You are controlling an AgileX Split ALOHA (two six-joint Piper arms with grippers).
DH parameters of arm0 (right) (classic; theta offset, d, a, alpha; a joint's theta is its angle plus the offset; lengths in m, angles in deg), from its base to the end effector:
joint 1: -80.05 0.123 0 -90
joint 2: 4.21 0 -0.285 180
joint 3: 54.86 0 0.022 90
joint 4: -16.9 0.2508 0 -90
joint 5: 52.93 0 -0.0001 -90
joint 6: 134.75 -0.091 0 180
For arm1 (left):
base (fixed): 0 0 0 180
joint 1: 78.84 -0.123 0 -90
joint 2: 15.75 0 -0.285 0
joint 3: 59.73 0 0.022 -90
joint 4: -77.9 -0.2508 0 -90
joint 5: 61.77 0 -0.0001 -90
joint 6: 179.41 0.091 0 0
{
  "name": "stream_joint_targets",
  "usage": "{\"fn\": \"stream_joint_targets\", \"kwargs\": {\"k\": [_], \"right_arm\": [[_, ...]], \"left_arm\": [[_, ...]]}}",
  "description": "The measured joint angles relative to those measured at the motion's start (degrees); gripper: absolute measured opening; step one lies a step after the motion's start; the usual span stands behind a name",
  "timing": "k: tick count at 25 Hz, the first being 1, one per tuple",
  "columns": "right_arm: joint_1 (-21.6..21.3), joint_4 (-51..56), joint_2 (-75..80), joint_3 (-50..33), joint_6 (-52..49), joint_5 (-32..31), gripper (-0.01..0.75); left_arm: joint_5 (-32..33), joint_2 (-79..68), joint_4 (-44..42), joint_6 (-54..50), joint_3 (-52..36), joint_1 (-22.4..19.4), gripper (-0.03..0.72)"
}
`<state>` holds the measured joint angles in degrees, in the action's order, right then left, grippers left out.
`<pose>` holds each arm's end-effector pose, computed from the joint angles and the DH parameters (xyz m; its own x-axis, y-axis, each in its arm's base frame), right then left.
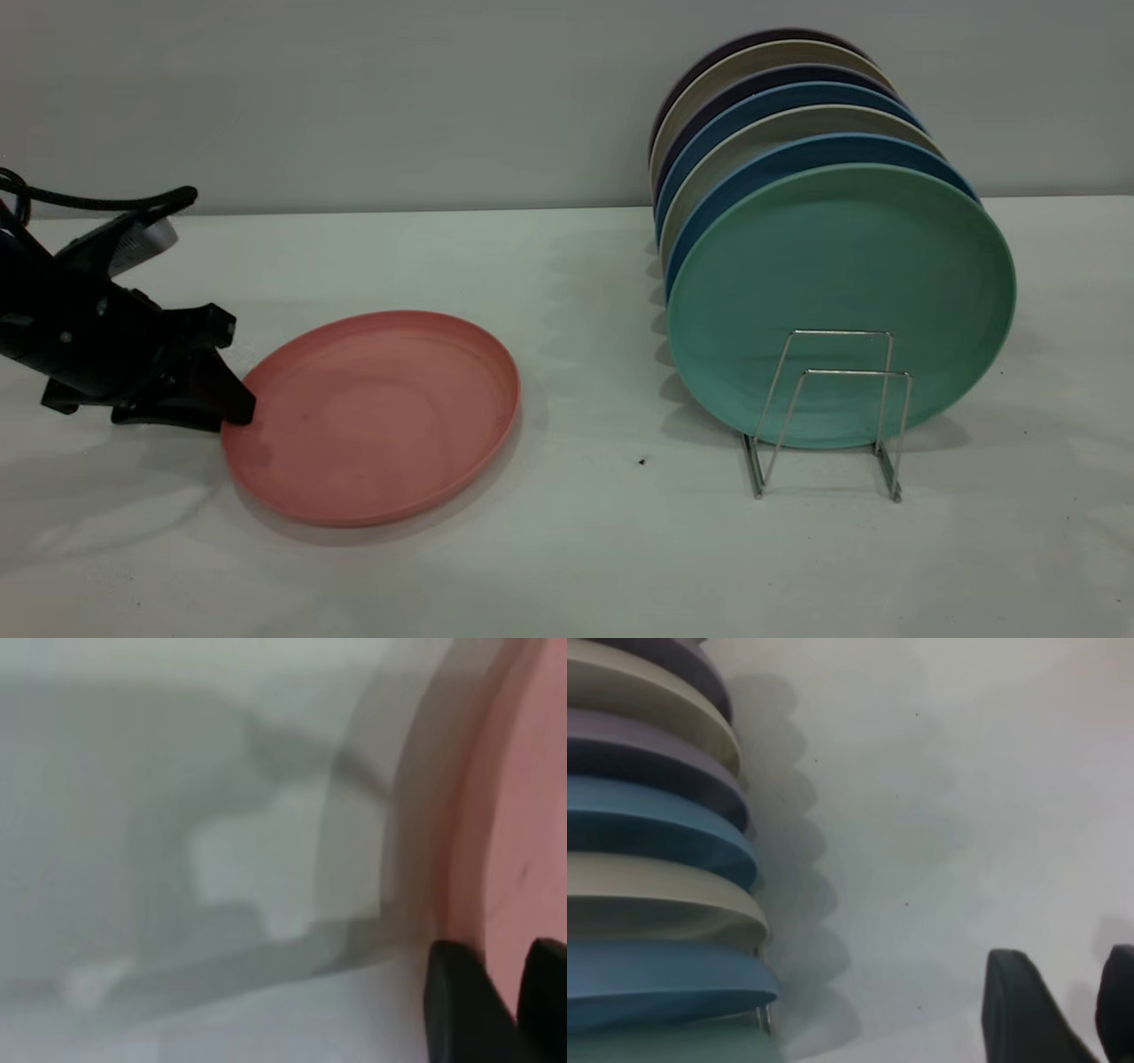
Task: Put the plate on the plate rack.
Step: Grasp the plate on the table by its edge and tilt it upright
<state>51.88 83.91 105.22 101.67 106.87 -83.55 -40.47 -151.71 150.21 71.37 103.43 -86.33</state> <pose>0.3186 -0.1221 0.1706 -0.7227 0.4244 -0.5455 0.2124 0.8875 0.4090 0.3698 0.0168 0.0281 -0.9290 -0.1275 -0.3475 -0.0077 0.9453 -0.3262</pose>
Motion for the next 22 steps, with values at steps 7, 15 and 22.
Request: {"fn": "stream_joint_targets", "kwargs": {"k": [7,15,22], "right_arm": [[-0.1,0.3,0.0,0.0,0.3,0.3,0.235],[-0.1,0.4,0.0,0.0,0.5,0.3,0.237],[-0.1,0.4,0.0,0.0,0.7,0.1,0.237]], "left_arm": [[0.2,-2.0,0.2,0.0,0.0,0.0,0.143],[0.6,-2.5,0.4,0.0,0.1,0.0,0.141],[2.2,-2.5,0.4,0.5,0.1,0.0,0.024]]}}
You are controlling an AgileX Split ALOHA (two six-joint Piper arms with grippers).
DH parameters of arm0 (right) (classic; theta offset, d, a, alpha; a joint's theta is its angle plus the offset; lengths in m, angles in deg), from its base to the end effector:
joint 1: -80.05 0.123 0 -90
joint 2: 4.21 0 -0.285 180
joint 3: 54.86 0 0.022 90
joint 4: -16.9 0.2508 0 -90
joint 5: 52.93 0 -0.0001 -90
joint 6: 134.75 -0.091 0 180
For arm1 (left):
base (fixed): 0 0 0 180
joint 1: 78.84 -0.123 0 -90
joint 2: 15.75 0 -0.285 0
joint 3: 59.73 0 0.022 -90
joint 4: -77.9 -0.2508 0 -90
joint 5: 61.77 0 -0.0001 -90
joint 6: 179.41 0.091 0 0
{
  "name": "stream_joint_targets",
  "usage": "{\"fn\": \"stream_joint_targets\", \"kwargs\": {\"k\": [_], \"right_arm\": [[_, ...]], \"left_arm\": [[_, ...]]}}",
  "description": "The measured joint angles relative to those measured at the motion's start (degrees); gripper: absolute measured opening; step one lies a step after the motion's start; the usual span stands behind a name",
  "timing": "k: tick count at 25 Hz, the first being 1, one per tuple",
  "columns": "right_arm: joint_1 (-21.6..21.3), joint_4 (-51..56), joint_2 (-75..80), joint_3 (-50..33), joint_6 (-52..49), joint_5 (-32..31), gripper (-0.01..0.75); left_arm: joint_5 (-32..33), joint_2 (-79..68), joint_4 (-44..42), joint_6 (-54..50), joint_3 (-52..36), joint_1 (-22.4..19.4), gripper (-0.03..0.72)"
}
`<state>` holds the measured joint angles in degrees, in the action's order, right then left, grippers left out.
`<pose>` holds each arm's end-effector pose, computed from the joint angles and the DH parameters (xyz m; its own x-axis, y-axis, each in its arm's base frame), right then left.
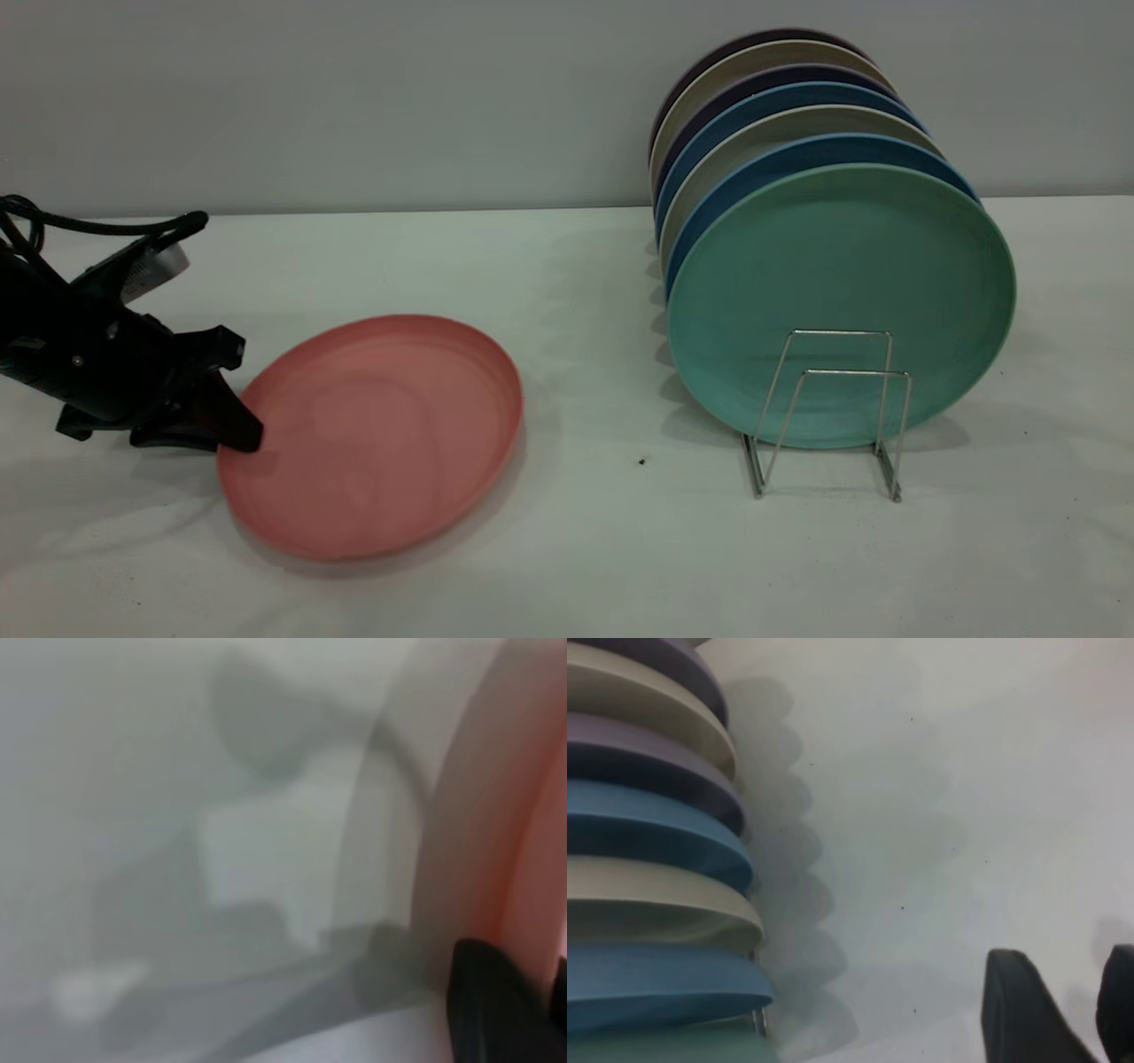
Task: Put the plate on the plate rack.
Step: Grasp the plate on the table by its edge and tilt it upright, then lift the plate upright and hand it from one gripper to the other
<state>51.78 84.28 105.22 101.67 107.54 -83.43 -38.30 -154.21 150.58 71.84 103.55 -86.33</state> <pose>0.3186 -0.1228 0.1708 -0.7207 0.4209 -0.5509 0.2097 0.8898 0.4054 0.3652 0.0130 0.0133 -0.9458 -0.1239 -0.3001 -0.0071 0.9319 -0.3626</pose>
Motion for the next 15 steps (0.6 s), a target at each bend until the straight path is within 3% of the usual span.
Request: {"fn": "stream_joint_targets", "kwargs": {"k": [8,15], "right_arm": [[-0.1,-0.4,-0.9,-0.4,1.4,-0.5,0.237],[-0.1,4.5,-5.4,-6.9,5.3,-1.0,0.237]], "left_arm": [[2.0,2.1,-0.4,2.3,0.0,0.0,0.022],[6.6,7.5,-0.4,2.5,-0.2,0.0,0.021]]}}
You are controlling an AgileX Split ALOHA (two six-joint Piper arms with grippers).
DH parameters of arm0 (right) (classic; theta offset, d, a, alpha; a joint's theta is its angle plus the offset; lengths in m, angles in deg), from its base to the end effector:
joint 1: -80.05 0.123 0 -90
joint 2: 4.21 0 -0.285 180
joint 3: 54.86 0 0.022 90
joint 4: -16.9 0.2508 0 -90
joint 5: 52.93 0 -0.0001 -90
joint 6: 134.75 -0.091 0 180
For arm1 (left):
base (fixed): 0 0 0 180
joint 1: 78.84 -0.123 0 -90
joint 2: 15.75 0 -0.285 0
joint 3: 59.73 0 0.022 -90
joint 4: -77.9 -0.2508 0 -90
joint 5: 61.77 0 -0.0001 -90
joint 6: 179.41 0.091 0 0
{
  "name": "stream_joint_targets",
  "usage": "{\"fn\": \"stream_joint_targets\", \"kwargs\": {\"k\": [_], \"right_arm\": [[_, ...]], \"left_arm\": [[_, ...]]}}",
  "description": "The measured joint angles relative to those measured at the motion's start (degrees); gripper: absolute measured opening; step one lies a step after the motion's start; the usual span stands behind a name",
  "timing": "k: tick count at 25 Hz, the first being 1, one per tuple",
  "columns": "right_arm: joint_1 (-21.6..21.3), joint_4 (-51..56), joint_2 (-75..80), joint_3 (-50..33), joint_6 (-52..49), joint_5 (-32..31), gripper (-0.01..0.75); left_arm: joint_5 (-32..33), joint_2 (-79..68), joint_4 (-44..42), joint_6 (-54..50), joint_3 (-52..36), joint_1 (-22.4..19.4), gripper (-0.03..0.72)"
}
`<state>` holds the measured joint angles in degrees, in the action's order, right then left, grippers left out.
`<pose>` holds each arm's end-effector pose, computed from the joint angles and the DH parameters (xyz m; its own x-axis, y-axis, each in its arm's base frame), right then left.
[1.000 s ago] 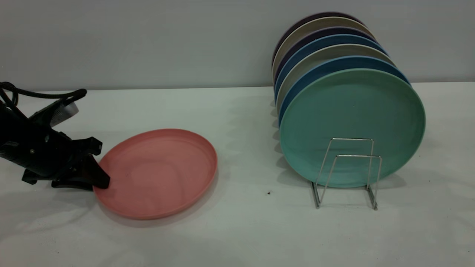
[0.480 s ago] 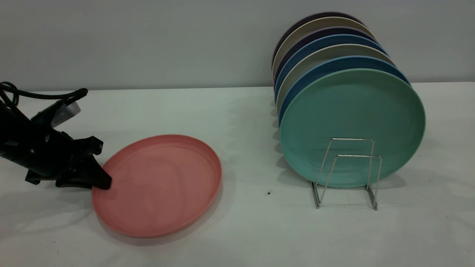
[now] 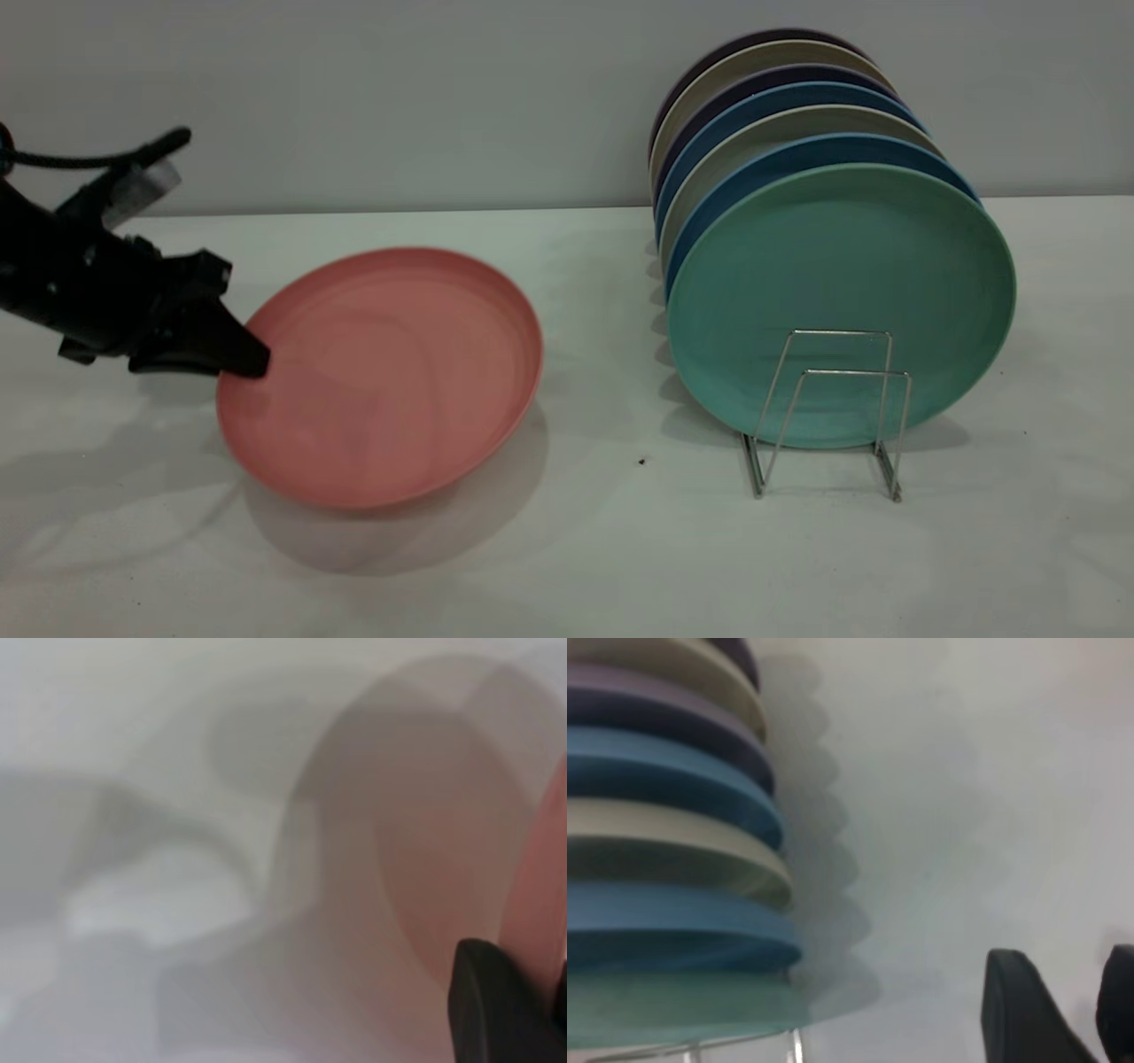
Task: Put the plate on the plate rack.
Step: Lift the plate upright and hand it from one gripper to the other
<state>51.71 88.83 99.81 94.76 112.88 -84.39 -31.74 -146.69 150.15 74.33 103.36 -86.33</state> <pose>0.2932 -0.1067 0.1749 -0.7179 0.4120 -0.5611 0.1807 0.8887 0.4214 0.3715 0.0050 0.0636 -0.9115 -0.0575 -0.4072 0.1280 0.9013 -0.4138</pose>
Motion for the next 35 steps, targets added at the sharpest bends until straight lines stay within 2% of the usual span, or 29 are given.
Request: {"fn": "stream_joint_targets", "kwargs": {"k": [4,9,14,18,23,26,30,35], "right_arm": [[0.0,8.8,-3.2,-5.5,5.9,-1.7,0.237],[0.7,17.5,-5.4,-13.4,8.6,-7.5,0.237],[4.6,23.1,-6.0,-20.5,14.2,-8.8,0.237],[9.5,28.6,-7.5,-25.2,21.2,-10.6,0.237],[17.7,29.4,-7.8,-25.9,24.5,-15.2,0.237],[22.2,29.4,-7.8,-25.9,25.6,-15.3,0.237],[25.1,29.4,-7.8,-25.9,27.1,-15.2,0.237],[25.5,29.5,-7.8,-25.9,27.4,-15.1,0.237]], "left_arm": [[1.6,2.5,1.8,1.2,-1.5,0.0,0.021],[2.3,5.7,5.8,4.4,-3.5,1.5,0.021],[2.4,7.5,6.7,5.2,-3.9,6.4,0.021],[2.9,8.0,9.3,6.8,-3.9,10.7,0.021],[3.1,8.0,13.1,9.0,-3.9,15.5,0.021],[3.1,8.0,13.9,9.4,-3.9,18.0,0.021],[3.2,8.0,15.0,9.5,-3.9,20.7,0.021],[3.2,8.0,15.5,9.5,-3.9,23.4,0.021]]}}
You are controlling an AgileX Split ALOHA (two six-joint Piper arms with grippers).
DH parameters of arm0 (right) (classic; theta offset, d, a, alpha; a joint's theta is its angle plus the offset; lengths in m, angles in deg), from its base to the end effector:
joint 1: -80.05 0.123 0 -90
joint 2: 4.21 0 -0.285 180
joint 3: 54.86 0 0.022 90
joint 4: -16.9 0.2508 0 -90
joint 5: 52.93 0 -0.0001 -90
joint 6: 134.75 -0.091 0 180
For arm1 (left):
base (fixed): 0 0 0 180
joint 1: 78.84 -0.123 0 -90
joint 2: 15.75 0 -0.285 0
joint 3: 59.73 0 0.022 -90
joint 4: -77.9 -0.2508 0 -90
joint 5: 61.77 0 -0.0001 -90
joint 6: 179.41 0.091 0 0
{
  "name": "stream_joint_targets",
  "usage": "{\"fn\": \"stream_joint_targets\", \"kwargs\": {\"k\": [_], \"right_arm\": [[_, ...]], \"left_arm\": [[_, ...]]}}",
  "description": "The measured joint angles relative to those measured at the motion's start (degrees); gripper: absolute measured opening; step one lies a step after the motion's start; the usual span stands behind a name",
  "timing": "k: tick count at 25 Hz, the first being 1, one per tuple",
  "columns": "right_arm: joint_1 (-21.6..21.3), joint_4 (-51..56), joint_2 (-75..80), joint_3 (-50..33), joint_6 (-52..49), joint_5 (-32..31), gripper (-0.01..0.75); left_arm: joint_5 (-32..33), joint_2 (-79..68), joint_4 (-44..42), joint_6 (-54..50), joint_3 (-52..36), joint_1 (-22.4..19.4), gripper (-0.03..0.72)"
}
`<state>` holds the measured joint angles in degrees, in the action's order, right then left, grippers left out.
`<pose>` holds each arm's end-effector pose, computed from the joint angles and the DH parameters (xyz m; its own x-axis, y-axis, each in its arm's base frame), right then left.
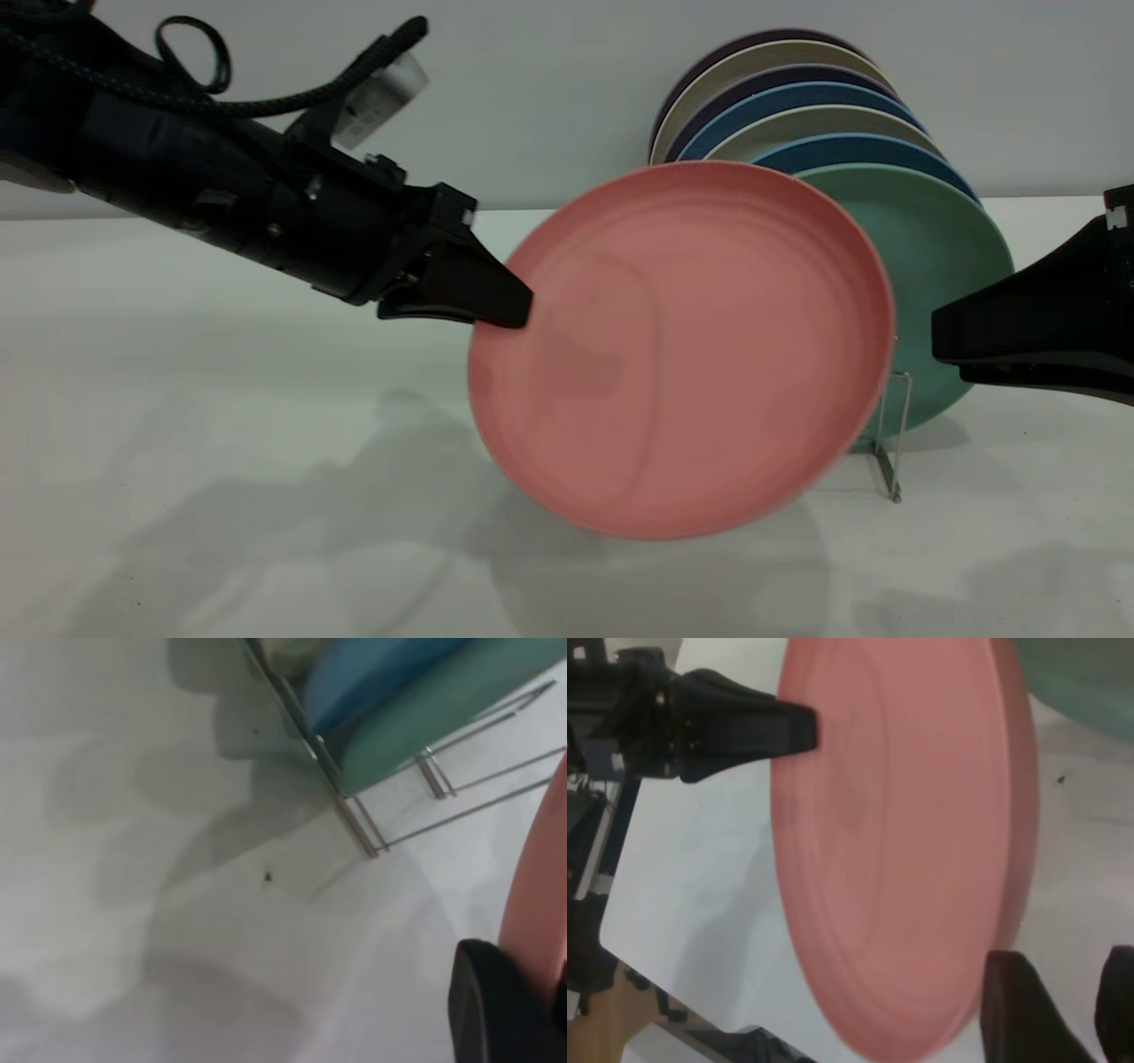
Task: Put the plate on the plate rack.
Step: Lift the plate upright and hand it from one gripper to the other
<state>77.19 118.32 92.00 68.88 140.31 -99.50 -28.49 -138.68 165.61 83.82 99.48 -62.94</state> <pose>0.2097 0.0544 0.1447 -0.8389 0.1799 -0.5136 -0.2561 0.7023 0.6642 0.3368 -0.1479 0.1106 -0.8252 0.1739 -0.5373 0.4730 0.7327 -0.4893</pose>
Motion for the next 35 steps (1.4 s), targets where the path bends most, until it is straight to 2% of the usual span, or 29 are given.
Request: {"fn": "stream_joint_targets", "kwargs": {"k": [18,27,31,35], "right_arm": [[0.0,0.0,0.0,0.0,0.7,-0.2,0.237],[0.0,0.0,0.0,0.0,0.7,-1.5,0.236],[0.0,0.0,0.0,-0.1,1.0,-0.4,0.151],[0.0,-0.1,0.0,-0.1,1.9,0.2,0.143]], "left_arm": [[1.0,0.0,3.5,1.1,0.0,6.1,0.021],[1.5,0.0,5.7,3.2,0.0,7.1,0.021],[1.8,0.0,6.3,3.8,0.0,7.1,0.022],[1.9,0.1,6.6,4.0,0.0,7.1,0.025]]}}
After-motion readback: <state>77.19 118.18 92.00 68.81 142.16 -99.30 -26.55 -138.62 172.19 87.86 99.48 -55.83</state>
